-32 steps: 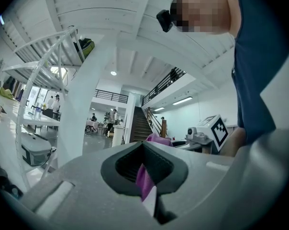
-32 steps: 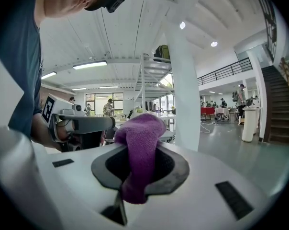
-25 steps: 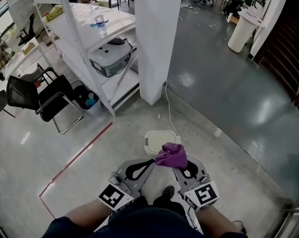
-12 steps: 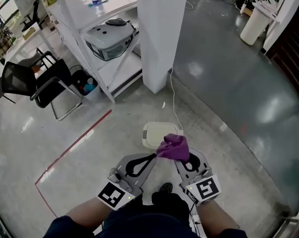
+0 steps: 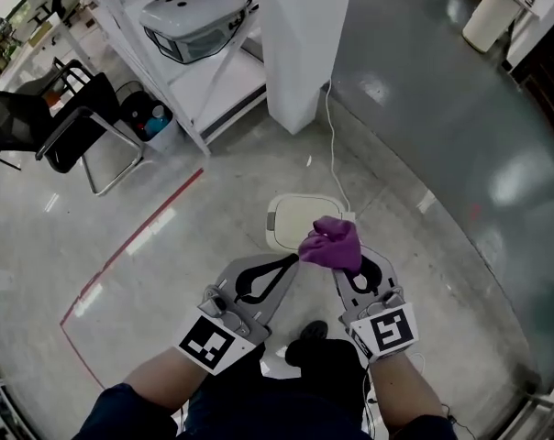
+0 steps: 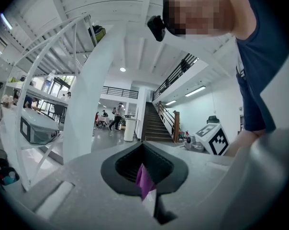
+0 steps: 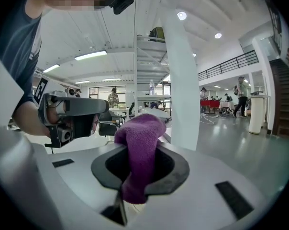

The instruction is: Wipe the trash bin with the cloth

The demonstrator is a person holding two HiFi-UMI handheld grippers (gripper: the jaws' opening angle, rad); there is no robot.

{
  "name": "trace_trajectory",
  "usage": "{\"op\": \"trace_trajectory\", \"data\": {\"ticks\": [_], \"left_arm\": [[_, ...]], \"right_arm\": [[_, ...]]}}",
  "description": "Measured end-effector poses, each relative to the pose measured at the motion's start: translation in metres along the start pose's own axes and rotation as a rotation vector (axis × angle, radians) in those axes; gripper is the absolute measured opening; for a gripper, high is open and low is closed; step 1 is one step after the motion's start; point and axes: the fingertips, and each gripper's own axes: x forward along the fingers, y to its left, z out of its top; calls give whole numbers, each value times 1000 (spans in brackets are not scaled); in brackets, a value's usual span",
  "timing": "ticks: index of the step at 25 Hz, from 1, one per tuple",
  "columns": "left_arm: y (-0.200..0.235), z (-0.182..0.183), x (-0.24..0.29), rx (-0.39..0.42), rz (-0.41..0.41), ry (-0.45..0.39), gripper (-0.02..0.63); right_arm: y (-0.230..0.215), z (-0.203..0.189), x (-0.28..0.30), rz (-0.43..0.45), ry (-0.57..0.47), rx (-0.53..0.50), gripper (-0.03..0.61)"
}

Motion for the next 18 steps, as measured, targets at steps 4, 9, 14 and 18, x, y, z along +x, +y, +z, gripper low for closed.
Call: {"op": "trace_trajectory", "data": {"ticks": [4, 9, 14, 18], "left_arm": [[6, -35, 11, 6, -6, -5, -2], [13, -82, 24, 14, -14, -1, -2], [26, -126, 39, 20, -14, 1, -2], [38, -155, 52, 30, -17, 4, -2]], "right_arm": [[-5, -38, 22, 11, 6, -18, 78], [-17, -79, 49, 18, -5, -38, 78], [-33, -117, 77, 22, -10, -60, 78], [-46, -143, 97, 17, -2, -70, 78]]}}
